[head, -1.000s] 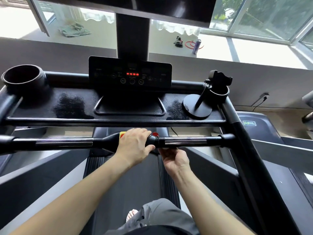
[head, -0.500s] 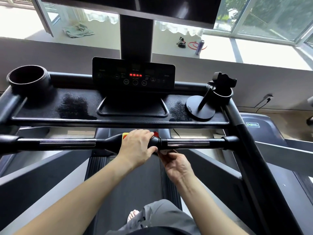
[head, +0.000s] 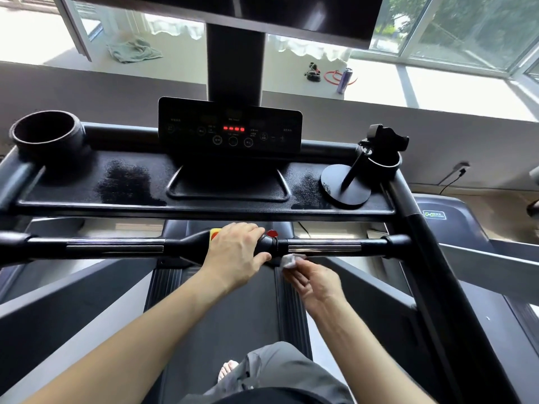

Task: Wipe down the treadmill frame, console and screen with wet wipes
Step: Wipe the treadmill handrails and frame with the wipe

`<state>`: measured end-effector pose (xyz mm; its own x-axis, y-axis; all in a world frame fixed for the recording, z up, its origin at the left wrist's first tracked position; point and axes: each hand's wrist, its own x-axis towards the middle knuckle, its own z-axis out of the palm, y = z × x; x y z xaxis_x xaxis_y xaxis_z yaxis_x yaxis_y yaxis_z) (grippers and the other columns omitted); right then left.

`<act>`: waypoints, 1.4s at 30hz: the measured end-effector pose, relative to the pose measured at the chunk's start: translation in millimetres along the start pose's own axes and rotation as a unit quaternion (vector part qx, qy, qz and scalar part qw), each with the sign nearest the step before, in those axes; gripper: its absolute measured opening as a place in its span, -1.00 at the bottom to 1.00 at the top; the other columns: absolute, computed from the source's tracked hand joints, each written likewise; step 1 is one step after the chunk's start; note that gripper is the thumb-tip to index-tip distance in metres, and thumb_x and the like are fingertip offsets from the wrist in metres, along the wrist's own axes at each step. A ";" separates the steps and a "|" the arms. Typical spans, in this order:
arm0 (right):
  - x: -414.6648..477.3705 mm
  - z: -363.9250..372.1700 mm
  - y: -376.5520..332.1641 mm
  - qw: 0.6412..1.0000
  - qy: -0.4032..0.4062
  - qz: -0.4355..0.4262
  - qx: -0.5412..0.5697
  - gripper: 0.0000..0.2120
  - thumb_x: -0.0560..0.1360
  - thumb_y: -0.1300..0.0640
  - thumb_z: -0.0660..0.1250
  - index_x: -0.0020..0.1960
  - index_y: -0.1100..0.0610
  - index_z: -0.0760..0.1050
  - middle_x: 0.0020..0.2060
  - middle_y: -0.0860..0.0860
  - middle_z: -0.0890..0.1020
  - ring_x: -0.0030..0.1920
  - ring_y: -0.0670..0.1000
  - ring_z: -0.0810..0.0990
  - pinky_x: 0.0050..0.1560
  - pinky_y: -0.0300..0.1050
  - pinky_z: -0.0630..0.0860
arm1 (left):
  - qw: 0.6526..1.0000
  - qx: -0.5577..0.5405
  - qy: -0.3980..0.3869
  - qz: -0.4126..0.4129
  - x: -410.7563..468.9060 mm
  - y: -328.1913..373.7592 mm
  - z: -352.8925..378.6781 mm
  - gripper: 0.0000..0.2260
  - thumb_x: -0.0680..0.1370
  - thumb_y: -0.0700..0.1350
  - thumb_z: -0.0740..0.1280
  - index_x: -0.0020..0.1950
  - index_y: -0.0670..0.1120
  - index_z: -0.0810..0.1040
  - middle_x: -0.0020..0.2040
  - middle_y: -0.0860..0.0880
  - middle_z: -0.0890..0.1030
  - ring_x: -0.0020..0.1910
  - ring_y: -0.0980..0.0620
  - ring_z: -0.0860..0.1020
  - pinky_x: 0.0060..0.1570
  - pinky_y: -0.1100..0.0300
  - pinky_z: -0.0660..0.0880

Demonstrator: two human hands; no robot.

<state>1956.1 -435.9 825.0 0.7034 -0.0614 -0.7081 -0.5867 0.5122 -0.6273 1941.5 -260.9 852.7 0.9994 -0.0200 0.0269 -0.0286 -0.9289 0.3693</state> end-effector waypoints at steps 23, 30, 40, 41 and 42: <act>31.5 -4.7 -49.8 0.522 0.007 -0.534 -0.665 -0.81 0.58 0.01 0.38 -0.11 0.06 0.70 -0.18 -0.01 0.51 -0.12 0.11 0.50 -0.11 0.01 0.41 | 1.000 0.013 -0.014 0.018 0.9 -6.9 3.9 -0.41 0.55 0.20 0.39 0.51 -0.01 0.42 0.47 0.03 0.46 0.49 0.00 0.35 0.53 0.13 0.12; 24.8 38.4 -25.9 0.627 -0.095 -0.508 -0.583 -0.93 0.54 0.14 0.46 -0.05 0.14 0.66 -0.15 -0.04 0.57 -0.07 0.02 0.56 -0.01 -0.03 0.52 | 0.999 0.024 -0.013 0.019 0.2 -3.9 -1.2 -0.33 0.56 0.22 0.37 0.57 -0.06 0.33 0.50 -0.01 0.43 0.50 -0.02 0.35 0.51 0.10 0.19; 16.7 14.3 -26.1 0.550 -0.164 -0.545 -0.611 -0.95 0.50 0.20 0.46 -0.11 0.08 0.62 -0.17 -0.05 0.53 -0.13 0.05 0.51 -0.08 -0.09 0.45 | 0.996 0.087 0.000 0.004 -19.4 -31.4 -12.7 -0.24 0.35 0.23 0.55 0.46 -0.09 0.49 0.39 -0.03 0.55 0.39 -0.05 0.48 0.45 0.04 0.32; 18.9 19.9 -25.9 0.557 -0.156 -0.541 -0.611 -0.97 0.51 0.19 0.45 -0.10 0.09 0.63 -0.17 -0.04 0.54 -0.13 0.06 0.52 -0.08 -0.06 0.47 | 0.996 0.087 -0.003 0.006 -18.2 -30.7 -13.7 -0.26 0.35 0.22 0.56 0.43 -0.08 0.50 0.37 -0.03 0.57 0.37 -0.06 0.50 0.42 0.04 0.35; 21.2 27.6 -24.6 0.570 -0.148 -0.536 -0.605 -0.97 0.53 0.17 0.44 -0.09 0.11 0.64 -0.17 -0.02 0.55 -0.13 0.06 0.53 -0.07 -0.04 0.49 | 0.996 0.087 -0.003 0.009 -17.1 -29.8 -14.1 -0.28 0.33 0.22 0.57 0.40 -0.08 0.52 0.33 -0.02 0.59 0.33 -0.06 0.52 0.38 0.03 0.39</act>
<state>1996.5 -426.2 834.3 0.8496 0.4557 0.2656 0.5228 -0.6607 -0.5386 1925.0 -227.7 854.3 0.9989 -0.0385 0.0262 -0.0430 -0.9786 0.2014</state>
